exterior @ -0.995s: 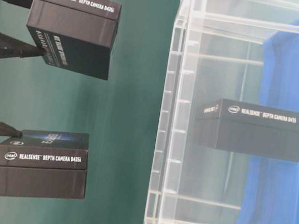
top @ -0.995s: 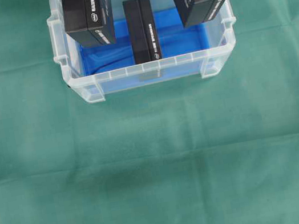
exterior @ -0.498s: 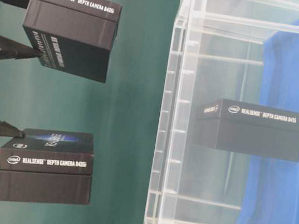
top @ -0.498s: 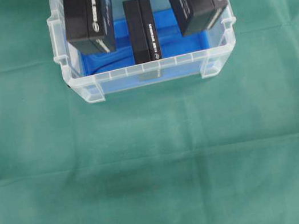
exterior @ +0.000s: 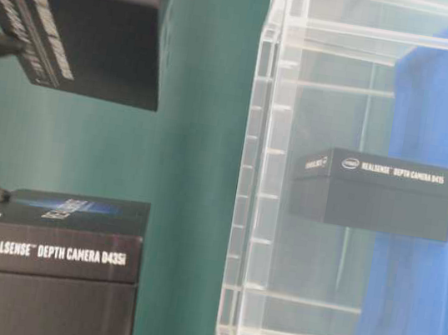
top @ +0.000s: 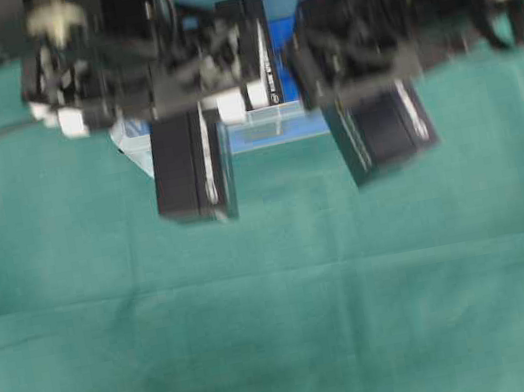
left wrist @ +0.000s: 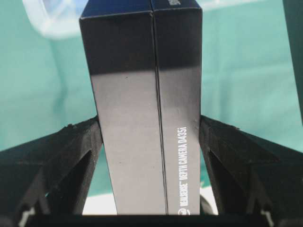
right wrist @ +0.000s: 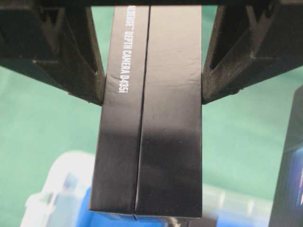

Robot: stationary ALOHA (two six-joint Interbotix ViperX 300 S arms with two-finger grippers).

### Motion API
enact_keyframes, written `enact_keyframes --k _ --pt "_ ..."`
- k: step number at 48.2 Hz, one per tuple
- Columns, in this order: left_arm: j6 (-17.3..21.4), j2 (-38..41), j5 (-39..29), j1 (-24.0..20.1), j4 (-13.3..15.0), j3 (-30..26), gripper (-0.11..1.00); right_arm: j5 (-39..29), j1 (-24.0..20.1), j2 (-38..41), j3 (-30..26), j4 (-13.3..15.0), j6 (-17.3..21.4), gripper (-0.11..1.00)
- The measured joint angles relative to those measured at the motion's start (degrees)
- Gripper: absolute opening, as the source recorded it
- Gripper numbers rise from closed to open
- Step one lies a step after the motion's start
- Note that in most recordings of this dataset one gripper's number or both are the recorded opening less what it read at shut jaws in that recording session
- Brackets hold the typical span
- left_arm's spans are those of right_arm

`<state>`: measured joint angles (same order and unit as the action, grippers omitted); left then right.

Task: Take the box out of the case with both arms.
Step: 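Carry both boxes forward over the table in front of the bin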

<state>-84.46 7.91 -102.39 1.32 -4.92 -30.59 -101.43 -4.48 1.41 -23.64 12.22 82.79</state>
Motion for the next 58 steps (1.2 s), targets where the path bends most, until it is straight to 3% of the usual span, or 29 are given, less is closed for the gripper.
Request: enact_keyframes --k 15,28,58 --pt "-7.8 0.1 0.2 6.6 0.0 0.7 0.63 -0.8 -8.6 0.0 0.0 0.7 9.3 0.65" --pt "-9.0 0.1 0.2 8.4 -0.4 1.1 0.63 -0.8 -11.6 0.0 0.0 1.5 14.1 0.65" --pt "-8.9 -1.1 0.2 8.9 -0.4 2.8 0.63 -0.8 -12.4 0.2 0.0 1.7 15.4 0.65"
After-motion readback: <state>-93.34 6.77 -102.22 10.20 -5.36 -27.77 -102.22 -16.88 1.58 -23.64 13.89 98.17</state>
